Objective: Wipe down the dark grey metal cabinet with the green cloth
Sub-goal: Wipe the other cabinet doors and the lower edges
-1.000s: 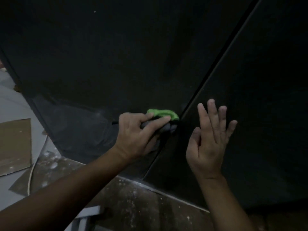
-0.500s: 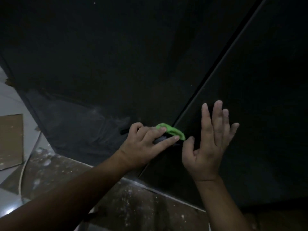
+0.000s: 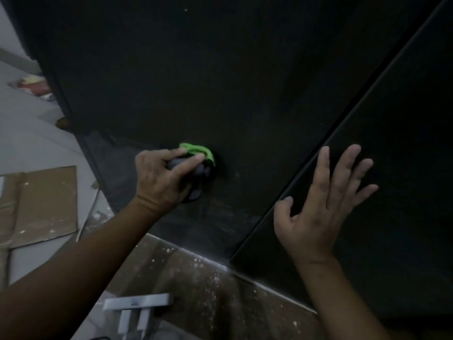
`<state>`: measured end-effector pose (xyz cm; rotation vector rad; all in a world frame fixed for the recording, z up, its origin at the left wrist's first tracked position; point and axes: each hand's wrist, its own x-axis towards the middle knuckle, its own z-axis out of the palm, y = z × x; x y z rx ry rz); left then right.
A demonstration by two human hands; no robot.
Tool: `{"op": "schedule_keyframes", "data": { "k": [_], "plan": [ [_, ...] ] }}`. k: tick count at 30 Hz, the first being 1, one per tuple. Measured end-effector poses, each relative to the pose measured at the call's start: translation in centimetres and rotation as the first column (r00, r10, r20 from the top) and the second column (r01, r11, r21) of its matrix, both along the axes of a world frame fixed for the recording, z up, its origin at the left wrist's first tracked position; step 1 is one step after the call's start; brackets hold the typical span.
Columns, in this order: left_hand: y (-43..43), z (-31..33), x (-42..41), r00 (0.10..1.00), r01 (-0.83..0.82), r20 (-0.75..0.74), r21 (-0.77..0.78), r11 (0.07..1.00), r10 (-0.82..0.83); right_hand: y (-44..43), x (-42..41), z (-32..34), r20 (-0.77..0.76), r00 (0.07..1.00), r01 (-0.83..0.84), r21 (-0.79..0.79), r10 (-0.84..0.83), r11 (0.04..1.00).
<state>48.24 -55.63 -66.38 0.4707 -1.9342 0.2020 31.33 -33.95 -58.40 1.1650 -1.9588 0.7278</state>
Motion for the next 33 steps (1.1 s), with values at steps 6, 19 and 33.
{"op": "schedule_keyframes", "data": {
  "k": [6,19,33],
  "plan": [
    [-3.7,1.1,3.3,0.833,-0.266,-0.178,0.702,0.661,0.524,-0.7,1.0,-1.1,-0.059,0.997,-0.042,0.187,0.054,0.981],
    [4.4,2.5,-3.4,0.913,0.025,-0.34,0.597,0.802,0.225,-3.9,3.1,-1.6,-0.047,0.991,-0.122,0.063,0.125,0.991],
    [2.3,-1.5,-0.4,0.933,0.162,0.33,-0.024,0.987,-0.145,-6.2,4.7,-1.5,-0.067,0.997,-0.027,0.119,0.035,0.993]
  ]
}}
